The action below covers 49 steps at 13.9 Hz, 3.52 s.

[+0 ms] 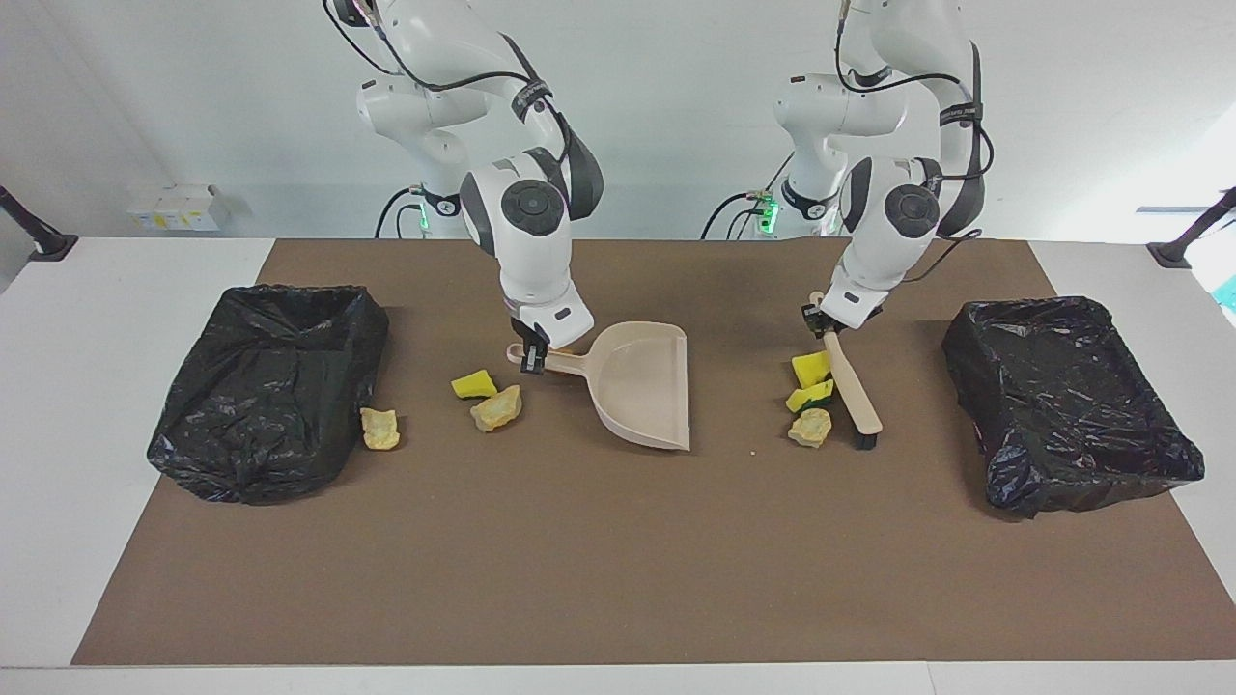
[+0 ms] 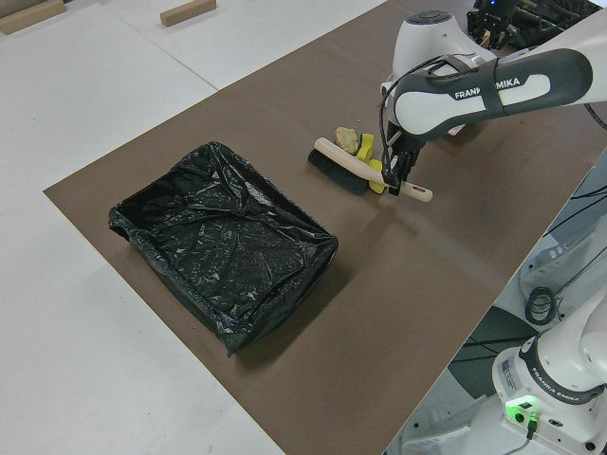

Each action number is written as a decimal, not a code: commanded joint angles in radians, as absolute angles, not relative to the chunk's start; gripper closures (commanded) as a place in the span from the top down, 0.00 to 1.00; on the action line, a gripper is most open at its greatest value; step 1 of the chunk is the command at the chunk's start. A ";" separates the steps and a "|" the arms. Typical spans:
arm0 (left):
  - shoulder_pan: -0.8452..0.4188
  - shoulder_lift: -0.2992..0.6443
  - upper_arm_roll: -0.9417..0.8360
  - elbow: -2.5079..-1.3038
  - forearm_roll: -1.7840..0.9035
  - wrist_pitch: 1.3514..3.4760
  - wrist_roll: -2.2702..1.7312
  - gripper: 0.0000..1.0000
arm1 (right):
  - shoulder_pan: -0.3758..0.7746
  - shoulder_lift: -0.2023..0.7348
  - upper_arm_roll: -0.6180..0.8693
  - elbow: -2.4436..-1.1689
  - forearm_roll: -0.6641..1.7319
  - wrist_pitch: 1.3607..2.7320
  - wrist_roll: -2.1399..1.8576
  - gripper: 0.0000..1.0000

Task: Sweep and dump trash in bin
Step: 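Sweep the yellow sponges and paper into the dustpan with the left gripper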

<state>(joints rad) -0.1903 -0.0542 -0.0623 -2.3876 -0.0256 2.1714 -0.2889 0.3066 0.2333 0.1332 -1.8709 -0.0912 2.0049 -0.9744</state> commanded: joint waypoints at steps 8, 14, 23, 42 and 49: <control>-0.310 -0.028 -0.054 -2.368 -0.094 2.186 -0.301 0.00 | 0.301 0.216 0.137 -1.905 -0.103 2.049 -0.994 0.00; -0.324 -0.008 -0.055 -2.367 -0.118 2.197 -0.301 0.00 | 0.364 0.233 0.135 -1.927 -0.212 2.033 -0.957 0.00; -0.487 0.015 -0.057 -2.303 -0.193 2.192 -0.299 0.00 | 0.365 0.233 0.135 -1.927 -0.230 2.025 -0.957 0.00; -0.687 -0.051 -0.045 -2.182 -0.313 2.054 -0.400 0.00 | 0.364 0.232 0.135 -1.927 -0.230 2.023 -0.956 0.00; -0.644 -0.118 -0.037 -2.161 -0.296 1.884 -0.564 0.00 | 0.364 0.232 0.135 -1.927 -0.230 2.023 -0.956 0.00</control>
